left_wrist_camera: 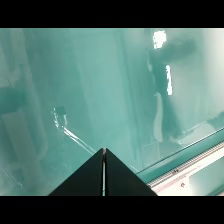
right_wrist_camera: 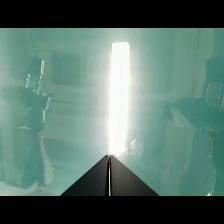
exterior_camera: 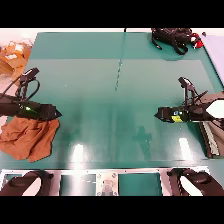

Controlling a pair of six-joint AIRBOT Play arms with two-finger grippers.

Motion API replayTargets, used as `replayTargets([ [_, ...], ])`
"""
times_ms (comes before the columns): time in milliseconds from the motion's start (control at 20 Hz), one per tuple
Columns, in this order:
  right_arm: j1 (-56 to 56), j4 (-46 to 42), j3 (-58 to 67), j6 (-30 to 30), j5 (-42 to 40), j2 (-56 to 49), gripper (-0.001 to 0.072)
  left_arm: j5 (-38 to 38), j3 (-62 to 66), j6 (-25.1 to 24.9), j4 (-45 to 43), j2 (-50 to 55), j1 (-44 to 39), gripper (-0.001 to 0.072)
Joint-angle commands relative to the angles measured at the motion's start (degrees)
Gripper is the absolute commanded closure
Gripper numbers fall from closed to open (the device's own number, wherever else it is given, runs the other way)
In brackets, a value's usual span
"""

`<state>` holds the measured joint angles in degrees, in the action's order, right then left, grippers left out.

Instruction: Fold the shirts.

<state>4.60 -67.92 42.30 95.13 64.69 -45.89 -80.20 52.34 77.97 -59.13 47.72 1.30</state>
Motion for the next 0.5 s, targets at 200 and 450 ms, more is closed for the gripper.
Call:
replayTargets([
  [200, 0.1, 0.0, -0.1, 0.0, -2.8, 0.0, 0.0695, 5.8, 0.0, 0.5, -10.2, 0.0, 0.0, 0.0318],
  [450, 0.1, 0.0, -0.8, 0.0, -2.8, 0.0, 0.0692, 4.4, -4.5, 20.4, -52.0, 0.0, 0.0, -0.0012],
])
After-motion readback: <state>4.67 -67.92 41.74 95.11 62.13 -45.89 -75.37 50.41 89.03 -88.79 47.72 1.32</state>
